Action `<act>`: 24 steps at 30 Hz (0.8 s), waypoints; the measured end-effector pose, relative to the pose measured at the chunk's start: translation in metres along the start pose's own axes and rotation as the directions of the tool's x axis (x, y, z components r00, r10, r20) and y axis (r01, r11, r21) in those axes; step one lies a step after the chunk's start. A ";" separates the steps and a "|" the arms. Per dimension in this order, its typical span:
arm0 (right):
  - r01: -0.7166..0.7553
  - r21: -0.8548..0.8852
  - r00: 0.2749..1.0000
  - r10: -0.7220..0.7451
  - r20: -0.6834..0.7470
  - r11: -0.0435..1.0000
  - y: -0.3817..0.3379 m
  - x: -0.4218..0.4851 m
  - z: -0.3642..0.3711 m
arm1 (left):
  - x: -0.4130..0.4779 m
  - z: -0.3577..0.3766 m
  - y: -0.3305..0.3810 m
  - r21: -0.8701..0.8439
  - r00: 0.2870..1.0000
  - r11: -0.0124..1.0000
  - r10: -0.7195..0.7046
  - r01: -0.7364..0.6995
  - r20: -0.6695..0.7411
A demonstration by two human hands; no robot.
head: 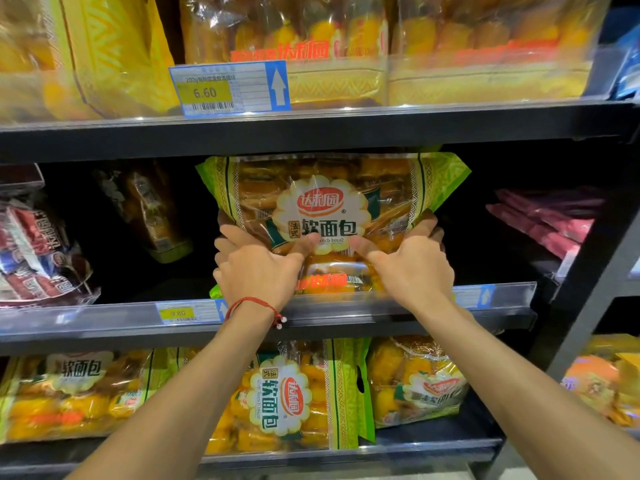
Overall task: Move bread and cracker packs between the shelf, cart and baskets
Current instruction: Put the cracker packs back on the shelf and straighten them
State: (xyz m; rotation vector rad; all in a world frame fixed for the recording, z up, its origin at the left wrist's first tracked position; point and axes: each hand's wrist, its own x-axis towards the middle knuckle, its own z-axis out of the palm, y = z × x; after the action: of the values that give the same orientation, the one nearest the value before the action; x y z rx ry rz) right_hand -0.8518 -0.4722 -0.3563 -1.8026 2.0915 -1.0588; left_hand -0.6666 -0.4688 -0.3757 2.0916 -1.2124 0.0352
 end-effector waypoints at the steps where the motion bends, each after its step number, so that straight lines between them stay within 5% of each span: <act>1: 0.002 0.001 1.000 -0.002 -0.004 1.000 0.000 0.000 0.000 | -0.001 -0.002 0.001 -0.005 1.000 1.000 0.003 -0.003 -0.006; 10: -0.004 0.002 1.000 0.004 0.014 1.000 -0.001 0.001 -0.002 | -0.004 -0.009 0.003 -0.032 1.000 0.999 0.004 -0.003 0.015; 15: -0.061 0.155 0.996 0.050 0.073 0.986 0.008 0.009 0.000 | -0.002 -0.014 -0.003 -0.182 0.996 0.982 -0.043 0.057 0.079; 18: -0.086 0.216 0.996 0.090 -0.011 0.973 0.001 0.011 0.000 | -0.009 -0.017 0.001 -0.188 0.998 0.982 0.008 -0.021 -0.069; 21: 0.162 0.062 0.930 -0.131 -0.343 0.985 -0.002 -0.002 0.007 | -0.020 -0.020 0.000 -0.073 0.866 0.931 0.302 -0.358 -0.399; 24: 0.504 -0.179 0.737 -0.528 -0.422 0.845 0.005 -0.017 0.016 | -0.023 -0.013 -0.013 0.135 0.659 0.750 0.640 -0.647 -0.396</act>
State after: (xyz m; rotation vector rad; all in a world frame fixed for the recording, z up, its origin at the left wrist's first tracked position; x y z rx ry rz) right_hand -0.8420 -0.4632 -0.3761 -2.4458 1.8679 -1.7328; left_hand -0.6655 -0.4401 -0.3813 1.4124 -1.5933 0.7662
